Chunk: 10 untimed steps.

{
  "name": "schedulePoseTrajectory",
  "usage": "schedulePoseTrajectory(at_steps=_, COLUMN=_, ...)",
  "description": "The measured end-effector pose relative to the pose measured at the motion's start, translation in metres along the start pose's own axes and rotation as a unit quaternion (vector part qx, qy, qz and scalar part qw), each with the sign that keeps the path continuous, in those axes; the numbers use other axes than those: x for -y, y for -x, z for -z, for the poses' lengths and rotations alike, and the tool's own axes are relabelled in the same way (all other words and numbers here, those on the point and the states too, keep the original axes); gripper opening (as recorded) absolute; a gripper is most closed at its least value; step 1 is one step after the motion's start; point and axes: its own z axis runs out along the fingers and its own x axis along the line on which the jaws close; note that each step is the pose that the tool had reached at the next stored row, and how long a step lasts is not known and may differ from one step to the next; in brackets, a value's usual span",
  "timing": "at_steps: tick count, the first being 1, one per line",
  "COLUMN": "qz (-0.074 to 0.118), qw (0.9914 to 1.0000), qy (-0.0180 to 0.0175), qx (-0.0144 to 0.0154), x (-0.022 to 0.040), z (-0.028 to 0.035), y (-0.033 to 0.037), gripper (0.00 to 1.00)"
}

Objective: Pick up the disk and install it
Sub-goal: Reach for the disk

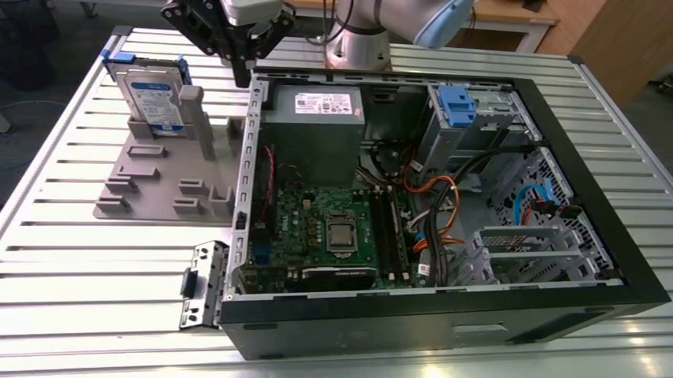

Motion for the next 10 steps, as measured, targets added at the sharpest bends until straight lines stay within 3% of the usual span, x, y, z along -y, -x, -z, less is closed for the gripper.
schedulePoseTrajectory(at_steps=10, qz=0.0, qw=1.0, qy=0.0, qx=0.0, x=0.0005, z=-0.0008, y=-0.0062, gripper=0.1)
